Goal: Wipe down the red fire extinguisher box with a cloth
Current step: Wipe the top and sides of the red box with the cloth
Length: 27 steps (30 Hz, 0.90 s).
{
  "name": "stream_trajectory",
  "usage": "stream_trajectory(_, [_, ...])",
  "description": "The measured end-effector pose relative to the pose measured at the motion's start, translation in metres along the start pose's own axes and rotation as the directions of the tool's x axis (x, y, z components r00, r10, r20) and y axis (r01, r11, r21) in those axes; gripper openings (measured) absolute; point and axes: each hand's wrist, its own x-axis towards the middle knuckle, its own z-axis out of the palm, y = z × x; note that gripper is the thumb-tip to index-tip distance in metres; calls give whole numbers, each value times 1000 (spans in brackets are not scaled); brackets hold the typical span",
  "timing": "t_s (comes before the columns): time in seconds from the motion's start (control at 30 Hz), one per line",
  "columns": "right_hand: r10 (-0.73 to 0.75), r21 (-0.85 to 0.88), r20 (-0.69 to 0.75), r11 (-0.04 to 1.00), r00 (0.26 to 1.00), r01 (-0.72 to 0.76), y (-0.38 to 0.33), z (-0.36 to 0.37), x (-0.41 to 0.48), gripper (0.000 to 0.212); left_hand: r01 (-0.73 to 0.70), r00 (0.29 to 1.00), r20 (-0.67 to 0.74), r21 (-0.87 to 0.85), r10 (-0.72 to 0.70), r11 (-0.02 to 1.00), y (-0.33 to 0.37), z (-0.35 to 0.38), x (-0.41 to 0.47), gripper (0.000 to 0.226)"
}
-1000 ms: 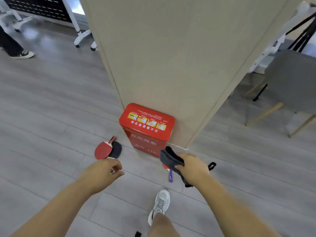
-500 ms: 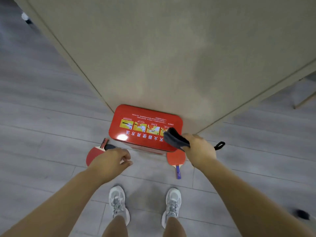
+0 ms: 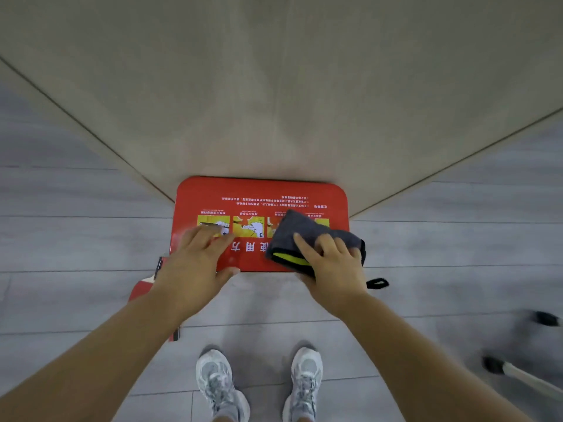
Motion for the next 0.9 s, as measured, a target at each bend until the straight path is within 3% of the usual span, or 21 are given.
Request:
stream_trajectory(0.1, [-22,-2,-264,1000,964,22,7,23,-1,69,37,997,67,78,-42,996,-8,19,11,73])
stream_trajectory(0.23, [-91,-62,-375,995,922,73,18,46,-2,57,12,999,38,86,-15,996,-16,34,15,79])
stream_trajectory(0.37, [-45,-31,-354,999,934,36,26,45,15,50,-28,999,-23,97,30,995,-20,41,16,71])
stream_trajectory(0.53, [78,33,-307,997,949,-71,39,24,61,54,32,998,-47,37,-30,999,-15,37,16,78])
stream_trajectory(0.77, [-95,-134,-233,989,968,65,66,7,87,63,81,997,-16,-21,-81,997,-11,33,17,83])
stream_trajectory(0.9, [-31,-8,-244,1000,969,30,61,7,81,58,110,994,21,-13,-109,994,-9,32,20,76])
